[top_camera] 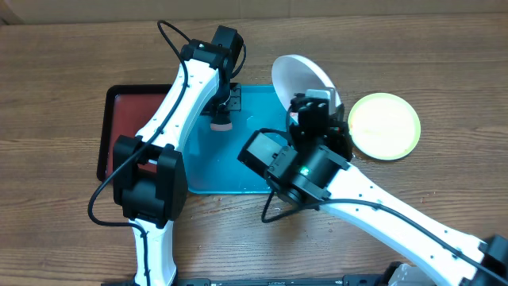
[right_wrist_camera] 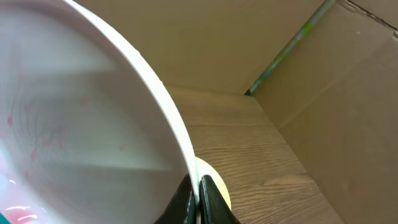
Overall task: Clean dirty plates on tray and stack at the side
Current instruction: 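Lift the white plate with the right gripper, raise the sponge, then carry the white plate right and stack it on the yellow plate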
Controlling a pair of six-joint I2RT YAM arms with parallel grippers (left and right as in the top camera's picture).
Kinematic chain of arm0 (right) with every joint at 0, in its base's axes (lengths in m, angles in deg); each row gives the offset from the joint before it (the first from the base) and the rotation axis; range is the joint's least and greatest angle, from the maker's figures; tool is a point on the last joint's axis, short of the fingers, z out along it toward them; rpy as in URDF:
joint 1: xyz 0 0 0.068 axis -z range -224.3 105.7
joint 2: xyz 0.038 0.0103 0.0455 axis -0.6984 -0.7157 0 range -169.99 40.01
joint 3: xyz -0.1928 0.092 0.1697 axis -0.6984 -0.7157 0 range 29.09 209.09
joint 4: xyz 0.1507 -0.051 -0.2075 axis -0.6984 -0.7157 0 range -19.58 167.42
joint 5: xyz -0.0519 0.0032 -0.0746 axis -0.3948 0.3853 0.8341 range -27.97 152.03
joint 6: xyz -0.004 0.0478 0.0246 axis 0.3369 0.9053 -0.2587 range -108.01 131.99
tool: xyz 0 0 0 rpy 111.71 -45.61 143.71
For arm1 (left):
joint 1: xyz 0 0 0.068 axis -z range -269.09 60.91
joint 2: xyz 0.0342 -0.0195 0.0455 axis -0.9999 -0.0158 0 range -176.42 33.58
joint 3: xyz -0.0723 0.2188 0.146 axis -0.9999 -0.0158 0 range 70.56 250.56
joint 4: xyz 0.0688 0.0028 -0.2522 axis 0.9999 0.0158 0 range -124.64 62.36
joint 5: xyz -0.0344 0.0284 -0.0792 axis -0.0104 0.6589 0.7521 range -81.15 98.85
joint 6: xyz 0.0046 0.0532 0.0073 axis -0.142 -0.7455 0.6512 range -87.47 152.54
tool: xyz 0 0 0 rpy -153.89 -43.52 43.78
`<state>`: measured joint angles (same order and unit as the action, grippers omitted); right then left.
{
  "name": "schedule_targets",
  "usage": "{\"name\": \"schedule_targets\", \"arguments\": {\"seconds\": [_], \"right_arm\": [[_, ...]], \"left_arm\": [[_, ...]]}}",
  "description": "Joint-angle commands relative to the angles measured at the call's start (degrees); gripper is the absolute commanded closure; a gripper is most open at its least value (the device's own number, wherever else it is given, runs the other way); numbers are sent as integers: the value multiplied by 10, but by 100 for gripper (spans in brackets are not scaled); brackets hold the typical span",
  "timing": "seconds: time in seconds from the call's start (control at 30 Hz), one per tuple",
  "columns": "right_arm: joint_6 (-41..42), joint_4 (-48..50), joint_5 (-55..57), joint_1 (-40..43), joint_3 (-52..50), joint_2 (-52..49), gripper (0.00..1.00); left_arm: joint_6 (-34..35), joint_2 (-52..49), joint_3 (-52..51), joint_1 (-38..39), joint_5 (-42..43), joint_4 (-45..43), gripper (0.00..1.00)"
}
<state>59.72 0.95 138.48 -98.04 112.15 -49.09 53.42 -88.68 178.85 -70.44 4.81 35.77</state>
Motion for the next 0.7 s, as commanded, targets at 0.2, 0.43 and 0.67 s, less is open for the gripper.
{"name": "schedule_targets", "arguments": {"seconds": [0.2,0.43,0.67], "right_arm": [[10,12,30,-3,10,101,96],[10,11,-124,0,9,112,96],[50,17,-114,6,20,136,96]], "left_arm": [[6,4,-2,-3,7,-2,96],[6,4,-2,-3,7,-2,96],[6,4,-2,-3,11,-2,96]]}}
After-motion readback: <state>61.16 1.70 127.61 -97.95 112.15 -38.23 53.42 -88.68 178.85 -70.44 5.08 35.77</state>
